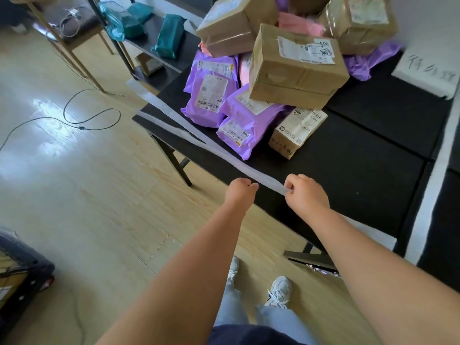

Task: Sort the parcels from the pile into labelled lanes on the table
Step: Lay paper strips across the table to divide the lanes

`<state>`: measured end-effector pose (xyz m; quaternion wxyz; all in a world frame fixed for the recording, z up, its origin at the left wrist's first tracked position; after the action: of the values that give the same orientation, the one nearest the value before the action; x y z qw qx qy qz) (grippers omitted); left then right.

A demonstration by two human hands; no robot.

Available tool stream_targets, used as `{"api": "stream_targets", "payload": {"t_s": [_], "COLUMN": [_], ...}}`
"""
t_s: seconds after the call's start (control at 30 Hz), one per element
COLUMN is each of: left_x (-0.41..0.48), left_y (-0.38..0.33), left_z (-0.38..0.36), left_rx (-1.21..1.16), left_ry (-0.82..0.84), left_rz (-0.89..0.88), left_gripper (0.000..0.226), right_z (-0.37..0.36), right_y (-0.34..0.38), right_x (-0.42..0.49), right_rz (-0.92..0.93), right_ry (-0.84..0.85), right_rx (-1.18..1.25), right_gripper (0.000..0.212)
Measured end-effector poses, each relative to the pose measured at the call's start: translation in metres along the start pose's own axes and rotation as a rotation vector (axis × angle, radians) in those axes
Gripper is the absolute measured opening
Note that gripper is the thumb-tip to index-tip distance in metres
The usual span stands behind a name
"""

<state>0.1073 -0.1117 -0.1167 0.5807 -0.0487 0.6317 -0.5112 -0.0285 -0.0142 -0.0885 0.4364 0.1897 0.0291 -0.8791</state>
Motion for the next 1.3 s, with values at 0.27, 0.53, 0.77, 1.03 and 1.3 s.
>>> {"api": "stream_targets", "payload": {"t_s": [0.27,0.53,0.77,1.03,1.3], "left_x": [-0.010,-0.025,-0.042,-0.065,-0.082], "left_y": [0.001,-0.009,-0.044,-0.103,-0.151], "left_z": [-0.005,0.001,0.010,0.012,-0.028], "left_rx": [-0.604,-0.740,-0.766,-0.740,-0.589], "left_ry": [0.017,0.055,0.054,0.158,0.254], "left_rz": [0.321,0.243,0.097,-0.065,-0.173], "left_gripper": [0.016,0.028,0.012,0.019,0.011], "right_z": [0.005,0.018,0.041,0.079,0.085], "right_y": [-0.001,-0.007,-0.018,-0.028,-0.050], "right_x": [-0.010,-0.019,-0.027,-0.044,-0.067], "right_rz": [-0.008,-0.032,-0.175,-0.318,-0.431], "right_ry": [-0.032,-0.066,-0.134,-0.229,-0.241], "right_rx": [0.248,0.276,0.209,0.169,0.268], "right_gripper": [0.007,0.016,0.015,0.024,0.017]}}
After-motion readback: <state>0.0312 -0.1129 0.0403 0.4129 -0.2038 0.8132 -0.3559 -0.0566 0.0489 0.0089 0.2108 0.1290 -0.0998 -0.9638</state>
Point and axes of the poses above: each hand's wrist, its own x-axis towards the middle knuckle, its own z-axis out of the back of the hand, y = z × x, the point moved 4 cm from there along x, towards the middle knuckle, and after that the axes turned 9 degrees about -x, right-handed, at the moved point
